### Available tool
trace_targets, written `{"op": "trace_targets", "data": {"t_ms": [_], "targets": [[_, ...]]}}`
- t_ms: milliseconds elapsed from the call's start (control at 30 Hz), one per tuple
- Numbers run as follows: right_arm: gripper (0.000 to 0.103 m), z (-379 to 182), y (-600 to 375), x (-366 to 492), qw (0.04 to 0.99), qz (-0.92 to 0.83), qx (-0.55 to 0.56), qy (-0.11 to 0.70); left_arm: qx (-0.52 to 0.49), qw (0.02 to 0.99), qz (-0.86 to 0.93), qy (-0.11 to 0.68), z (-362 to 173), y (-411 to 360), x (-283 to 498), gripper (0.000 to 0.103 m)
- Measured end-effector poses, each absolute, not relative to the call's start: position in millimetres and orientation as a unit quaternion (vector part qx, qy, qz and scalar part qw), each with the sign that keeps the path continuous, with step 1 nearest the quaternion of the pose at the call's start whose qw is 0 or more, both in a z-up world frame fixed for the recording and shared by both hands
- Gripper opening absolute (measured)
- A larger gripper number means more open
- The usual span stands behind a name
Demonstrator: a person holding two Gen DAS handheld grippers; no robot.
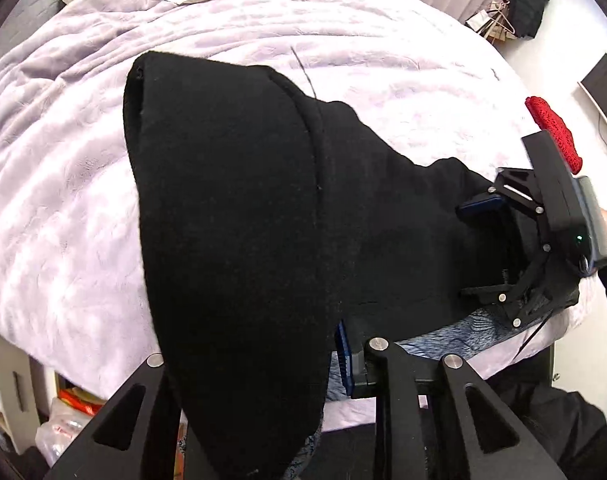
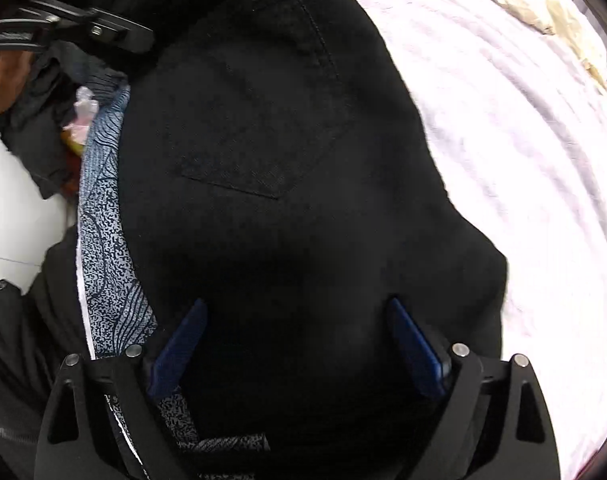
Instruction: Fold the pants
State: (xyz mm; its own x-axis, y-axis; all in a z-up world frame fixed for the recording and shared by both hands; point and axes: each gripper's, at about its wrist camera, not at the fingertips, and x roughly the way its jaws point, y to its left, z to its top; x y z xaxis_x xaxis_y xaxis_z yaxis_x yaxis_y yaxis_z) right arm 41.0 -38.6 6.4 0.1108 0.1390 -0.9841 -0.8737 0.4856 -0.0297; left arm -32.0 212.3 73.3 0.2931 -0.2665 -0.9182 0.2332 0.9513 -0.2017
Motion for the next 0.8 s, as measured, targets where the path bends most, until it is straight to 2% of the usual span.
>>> {"op": "trace_targets", "data": {"t_ms": [267,567,800], "targets": [[0.096,103,-122,-15,0.802,0.301,-0.250,0.452,0.008,0.817,-0.163,0.554,126,152,-55,0.024],[0.096,102,-249,-86,0.868,0.160,-0.135,0.451,0.060,0.803,-0.267,0.529,176,7,-57,0.023],[0.096,109,-293,-137,0.892,0.108,-0.069,0.434,0.132,0.772,-0.299,0.546,165,-109,-54,0.023]]}}
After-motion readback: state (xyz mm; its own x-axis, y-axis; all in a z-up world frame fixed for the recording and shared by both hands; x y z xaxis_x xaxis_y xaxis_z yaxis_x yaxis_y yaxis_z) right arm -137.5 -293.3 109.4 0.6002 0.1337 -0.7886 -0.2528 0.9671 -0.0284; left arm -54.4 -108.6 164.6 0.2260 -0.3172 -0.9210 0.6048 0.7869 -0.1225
